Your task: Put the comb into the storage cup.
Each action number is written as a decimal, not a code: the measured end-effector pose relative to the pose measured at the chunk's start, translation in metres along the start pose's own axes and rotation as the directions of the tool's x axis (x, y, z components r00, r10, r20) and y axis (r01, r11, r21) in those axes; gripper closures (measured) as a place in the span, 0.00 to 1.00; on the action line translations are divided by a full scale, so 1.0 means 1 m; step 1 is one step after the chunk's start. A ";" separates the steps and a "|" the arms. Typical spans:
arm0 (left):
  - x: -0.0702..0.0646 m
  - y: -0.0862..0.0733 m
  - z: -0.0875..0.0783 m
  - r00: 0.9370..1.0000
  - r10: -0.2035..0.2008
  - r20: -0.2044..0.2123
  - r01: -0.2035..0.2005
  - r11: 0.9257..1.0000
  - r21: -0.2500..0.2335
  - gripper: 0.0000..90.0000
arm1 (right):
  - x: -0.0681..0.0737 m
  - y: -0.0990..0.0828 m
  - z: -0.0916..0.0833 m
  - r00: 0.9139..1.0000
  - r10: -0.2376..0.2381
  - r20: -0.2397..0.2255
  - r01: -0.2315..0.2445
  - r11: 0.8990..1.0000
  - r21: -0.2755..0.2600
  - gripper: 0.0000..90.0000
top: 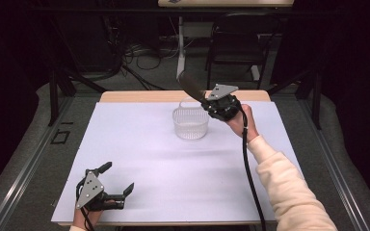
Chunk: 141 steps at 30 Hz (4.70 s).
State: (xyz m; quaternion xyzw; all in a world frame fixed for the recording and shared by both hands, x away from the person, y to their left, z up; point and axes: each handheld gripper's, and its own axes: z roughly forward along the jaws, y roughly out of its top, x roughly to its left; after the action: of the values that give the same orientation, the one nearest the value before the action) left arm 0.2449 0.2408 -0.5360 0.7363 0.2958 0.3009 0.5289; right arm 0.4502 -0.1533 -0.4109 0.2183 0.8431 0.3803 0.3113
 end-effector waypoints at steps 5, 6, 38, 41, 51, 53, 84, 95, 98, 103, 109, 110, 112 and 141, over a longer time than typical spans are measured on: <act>0.001 0.000 0.001 1.000 -0.002 0.002 0.002 1.000 0.004 0.00 | -0.002 0.002 0.001 1.000 -0.002 0.003 0.002 1.000 -0.003 0.81; 0.001 0.000 0.001 1.000 -0.003 0.002 0.003 1.000 0.003 0.00 | -0.003 0.002 0.002 1.000 -0.002 0.005 0.002 1.000 -0.005 0.81; 0.001 0.000 0.000 1.000 0.000 0.001 0.000 1.000 0.001 0.00 | 0.002 0.025 0.014 0.999 -0.041 0.005 0.041 0.998 -0.042 0.81; 0.001 0.000 0.000 1.000 -0.001 0.000 0.001 1.000 0.000 0.00 | 0.004 0.026 0.015 0.999 -0.042 0.005 0.043 0.998 -0.048 0.81; 0.001 0.000 0.001 1.000 0.000 0.000 0.000 1.000 0.002 0.00 | 0.009 0.033 0.018 0.999 -0.053 0.003 0.053 0.996 -0.065 0.81; 0.000 0.000 0.001 1.000 -0.002 0.000 0.002 1.000 0.003 0.00 | 0.009 0.035 0.018 0.999 -0.054 0.001 0.054 0.996 -0.073 0.81; 0.001 0.000 0.000 1.000 0.000 0.000 0.000 1.000 0.002 0.00 | 0.017 0.040 0.033 0.999 -0.039 -0.024 0.036 0.991 -0.129 0.81; 0.001 0.000 0.000 1.000 -0.001 0.000 0.001 1.000 0.001 0.00 | 0.019 0.039 0.037 0.999 -0.023 -0.036 0.018 0.990 -0.140 0.81; 0.001 0.000 0.000 1.000 -0.001 0.001 0.001 1.000 0.001 0.00 | 0.018 0.039 0.038 0.999 -0.019 -0.043 0.013 0.990 -0.142 0.81; 0.001 0.000 0.000 1.000 -0.002 0.000 0.002 1.000 0.000 0.00 | 0.019 0.037 0.040 0.999 -0.017 -0.046 0.011 0.989 -0.144 0.81; 0.001 0.000 0.000 1.000 -0.002 -0.001 0.002 1.000 0.000 0.00 | 0.019 0.035 0.042 0.999 -0.011 -0.050 0.003 0.989 -0.151 0.81; 0.001 0.000 0.000 1.000 -0.002 -0.001 0.002 1.000 0.001 0.00 | 0.019 0.035 0.042 0.999 -0.007 -0.053 -0.001 0.989 -0.149 0.81; 0.001 0.000 0.000 1.000 -0.001 0.000 0.001 1.000 0.001 0.00 | 0.020 0.034 0.043 0.998 -0.005 -0.056 -0.003 0.989 -0.147 0.81; 0.001 0.000 0.000 1.000 -0.001 0.000 0.001 1.000 0.002 0.00 | 0.018 0.016 0.058 0.997 -0.016 -0.074 0.008 0.994 -0.107 0.81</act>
State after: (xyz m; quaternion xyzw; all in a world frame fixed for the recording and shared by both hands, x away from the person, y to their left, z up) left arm 0.2456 0.2416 -0.5364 0.7366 0.2966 0.3006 0.5284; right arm 0.4793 -0.1032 -0.4344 0.1821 0.8340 0.4307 0.2929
